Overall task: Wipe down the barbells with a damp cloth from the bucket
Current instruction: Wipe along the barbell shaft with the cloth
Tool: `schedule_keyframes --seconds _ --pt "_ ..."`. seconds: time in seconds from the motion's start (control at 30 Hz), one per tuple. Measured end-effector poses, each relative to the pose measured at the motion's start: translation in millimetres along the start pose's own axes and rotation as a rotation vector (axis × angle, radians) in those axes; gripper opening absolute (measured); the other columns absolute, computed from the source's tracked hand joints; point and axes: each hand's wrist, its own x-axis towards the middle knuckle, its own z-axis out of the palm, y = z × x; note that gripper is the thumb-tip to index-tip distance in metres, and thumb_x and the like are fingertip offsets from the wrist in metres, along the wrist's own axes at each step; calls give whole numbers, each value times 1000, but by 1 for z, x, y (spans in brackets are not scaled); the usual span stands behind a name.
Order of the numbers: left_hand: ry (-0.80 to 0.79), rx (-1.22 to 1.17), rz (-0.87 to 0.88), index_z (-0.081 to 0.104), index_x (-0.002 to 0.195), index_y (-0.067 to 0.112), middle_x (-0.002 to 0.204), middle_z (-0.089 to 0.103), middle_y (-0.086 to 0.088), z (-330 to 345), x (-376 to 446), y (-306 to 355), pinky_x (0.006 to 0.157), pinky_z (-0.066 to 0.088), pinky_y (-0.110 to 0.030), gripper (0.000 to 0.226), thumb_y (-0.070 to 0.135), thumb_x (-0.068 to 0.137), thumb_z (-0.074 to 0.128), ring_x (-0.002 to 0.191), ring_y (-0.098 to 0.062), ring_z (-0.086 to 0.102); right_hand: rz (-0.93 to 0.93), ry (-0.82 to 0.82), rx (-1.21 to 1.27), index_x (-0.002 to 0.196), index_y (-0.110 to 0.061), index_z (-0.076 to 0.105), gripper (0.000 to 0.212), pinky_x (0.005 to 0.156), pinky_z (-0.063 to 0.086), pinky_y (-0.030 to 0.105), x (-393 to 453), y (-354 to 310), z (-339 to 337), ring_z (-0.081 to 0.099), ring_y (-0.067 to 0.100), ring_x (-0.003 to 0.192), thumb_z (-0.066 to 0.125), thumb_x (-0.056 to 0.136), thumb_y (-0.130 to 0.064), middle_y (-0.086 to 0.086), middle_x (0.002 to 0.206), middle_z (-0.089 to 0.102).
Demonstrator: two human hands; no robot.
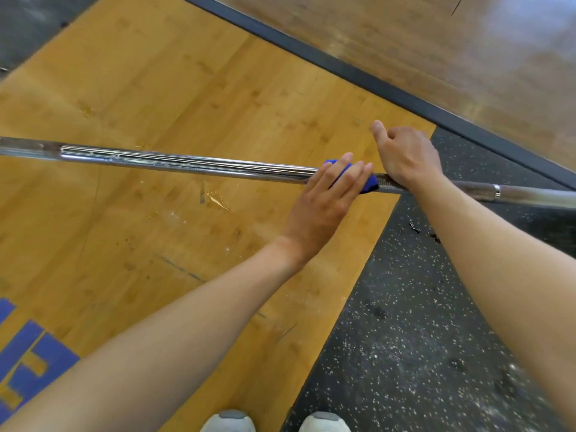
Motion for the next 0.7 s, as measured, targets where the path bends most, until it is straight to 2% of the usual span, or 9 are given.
schedule_keyframes --seconds 0.13,0.23,0.37,0.53,0.63,0.7 --pt "-13 21 -154 43 152 2 149 52 -11 -21 -27 -43 123 27 -46 59 -14 95 46 145 -32 38 -17 85 16 71 -14 54 64 62 33 38 3 -4 -1 49 21 64 26 103 -61 4 71 55" --pt "6 45 -232 44 151 1 146 53 -10 -20 -21 -42 124 25 -47 56 -11 96 43 146 -33 36 -19 160 18 67 -15 52 64 67 35 37 7 -7 -1 51 24 65 27 102 -63 3 67 54" --pt "-78 20 -59 48 149 2 143 56 -12 -3 11 -12 121 31 -48 52 -1 99 31 143 -34 43 -28 251 50 62 -14 48 64 64 30 35 14 -10 -4 46 23 61 29 102 -60 2 62 50" --pt "-104 36 8 49 149 7 138 58 -11 2 24 -24 118 36 -44 58 -5 94 37 136 -33 49 -76 327 63 61 -16 46 61 63 29 33 23 -10 -5 43 19 59 28 104 -56 -1 60 47" --pt "-212 40 101 38 156 12 146 52 -14 -12 29 -37 119 36 -43 75 -11 85 28 140 -34 44 -141 377 49 72 -15 52 54 68 28 31 28 -12 -7 47 19 72 28 105 -51 1 72 54" --pt "-278 48 161 36 157 10 150 48 -17 -21 34 -47 117 38 -44 77 -9 83 24 143 -36 41 -215 435 -17 81 -15 56 48 71 30 32 23 -14 -10 48 20 78 28 106 -44 4 81 59"
